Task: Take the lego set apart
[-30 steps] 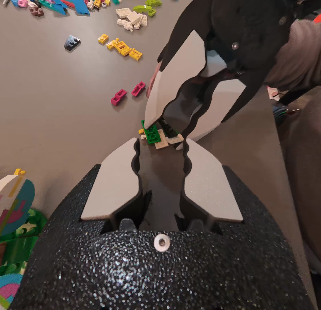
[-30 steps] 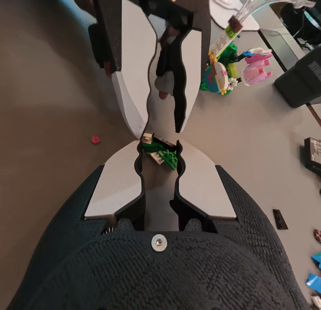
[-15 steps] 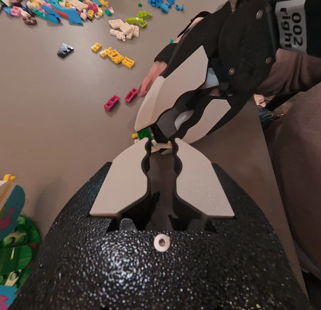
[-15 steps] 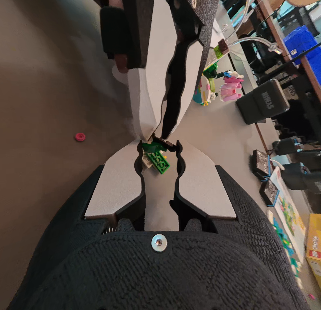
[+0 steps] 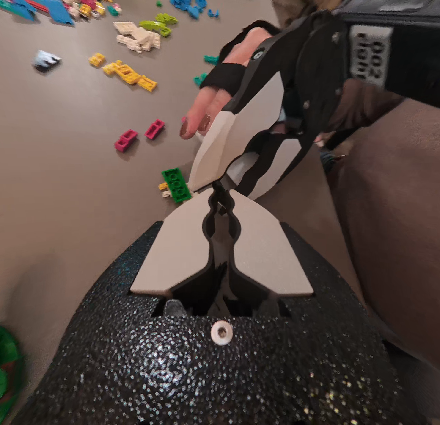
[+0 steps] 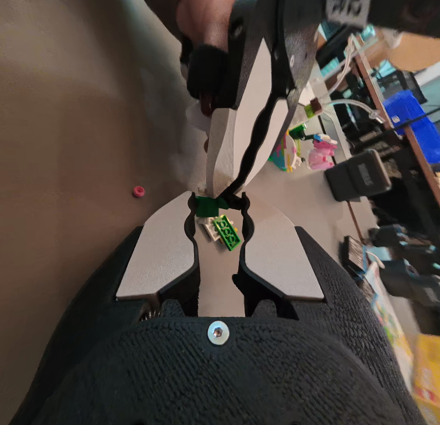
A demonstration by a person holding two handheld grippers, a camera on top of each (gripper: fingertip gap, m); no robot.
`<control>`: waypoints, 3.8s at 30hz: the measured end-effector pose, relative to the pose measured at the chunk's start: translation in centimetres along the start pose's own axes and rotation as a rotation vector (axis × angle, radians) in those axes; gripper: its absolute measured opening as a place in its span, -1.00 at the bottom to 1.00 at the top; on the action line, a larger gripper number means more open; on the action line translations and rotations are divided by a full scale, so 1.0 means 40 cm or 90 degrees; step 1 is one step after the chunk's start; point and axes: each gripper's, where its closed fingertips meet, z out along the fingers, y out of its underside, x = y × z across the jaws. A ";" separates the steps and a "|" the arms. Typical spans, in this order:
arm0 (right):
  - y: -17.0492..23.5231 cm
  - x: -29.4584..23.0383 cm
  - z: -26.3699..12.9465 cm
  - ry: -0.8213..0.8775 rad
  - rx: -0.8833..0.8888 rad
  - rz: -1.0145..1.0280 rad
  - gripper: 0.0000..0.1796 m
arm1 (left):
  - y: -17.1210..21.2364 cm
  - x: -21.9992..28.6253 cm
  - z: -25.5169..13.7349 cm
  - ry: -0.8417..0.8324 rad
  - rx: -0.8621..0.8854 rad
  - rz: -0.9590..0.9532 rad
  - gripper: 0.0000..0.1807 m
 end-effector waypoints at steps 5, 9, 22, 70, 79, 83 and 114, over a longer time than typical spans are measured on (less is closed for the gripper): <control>-0.041 -0.022 -0.031 -0.098 0.110 0.081 -0.61 | -0.005 0.046 -0.008 0.134 0.031 -0.035 -0.94; -0.055 -0.041 -0.053 -0.169 0.163 0.120 -0.62 | 0.003 0.069 -0.006 0.152 0.018 0.016 -0.95; -0.014 -0.020 -0.038 -0.181 0.111 0.212 -0.75 | 0.016 0.005 -0.013 0.060 -0.004 0.032 -0.98; -0.056 0.153 -0.069 -0.035 0.290 0.573 -0.85 | -0.130 -0.036 -0.071 -0.282 0.229 0.308 -0.97; -0.081 0.141 -0.090 -0.067 0.308 0.522 -0.83 | -0.136 0.002 -0.074 -0.195 0.292 0.306 -0.97; -0.098 0.110 -0.092 -0.155 0.328 0.538 -0.88 | -0.117 0.032 -0.060 -0.054 0.287 0.227 -0.97; -0.083 0.144 -0.091 -0.103 0.345 0.583 -0.81 | -0.137 0.011 -0.073 -0.072 0.313 0.143 -0.98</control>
